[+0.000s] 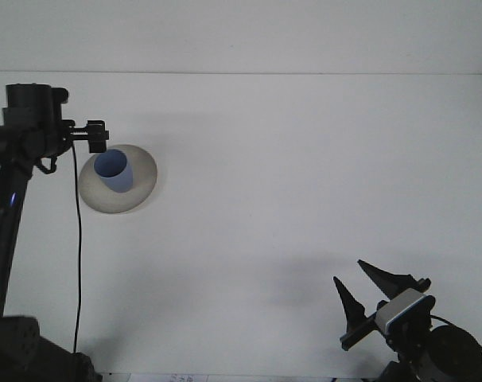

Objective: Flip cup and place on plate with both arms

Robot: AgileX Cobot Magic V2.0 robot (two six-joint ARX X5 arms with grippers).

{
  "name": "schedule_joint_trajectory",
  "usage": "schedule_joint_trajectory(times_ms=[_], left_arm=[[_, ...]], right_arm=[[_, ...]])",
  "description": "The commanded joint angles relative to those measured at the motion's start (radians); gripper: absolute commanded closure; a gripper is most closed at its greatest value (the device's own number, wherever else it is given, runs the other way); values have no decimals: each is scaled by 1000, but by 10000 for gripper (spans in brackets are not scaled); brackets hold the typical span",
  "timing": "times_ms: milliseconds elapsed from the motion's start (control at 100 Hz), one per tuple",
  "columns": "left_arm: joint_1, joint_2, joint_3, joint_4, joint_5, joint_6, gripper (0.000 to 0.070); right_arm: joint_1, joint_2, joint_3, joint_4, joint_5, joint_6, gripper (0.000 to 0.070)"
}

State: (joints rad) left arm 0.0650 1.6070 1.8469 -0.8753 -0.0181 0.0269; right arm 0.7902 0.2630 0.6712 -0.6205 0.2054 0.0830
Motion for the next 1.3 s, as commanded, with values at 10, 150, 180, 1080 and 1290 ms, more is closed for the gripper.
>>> schedule_joint_trajectory(times_ms=[10,150,180,1080,1290], left_arm=[[2,-95,27,2,31,-20,120],[-9,-312,-48,8,155,-36,128],[-10,-354,-79,20,172,-43,128],[-159,-1243,-1181,371,264,-301,685],[-159,-1243,-1181,401,264,-301,685]], right_arm=[[9,0,3,8,38,8,170],[9,0,3,7,62,7,149],[9,0,3,7,63,7,149],[9,0,3,-24,83,1,693],[9,-1,4,-7,84,0,693]])
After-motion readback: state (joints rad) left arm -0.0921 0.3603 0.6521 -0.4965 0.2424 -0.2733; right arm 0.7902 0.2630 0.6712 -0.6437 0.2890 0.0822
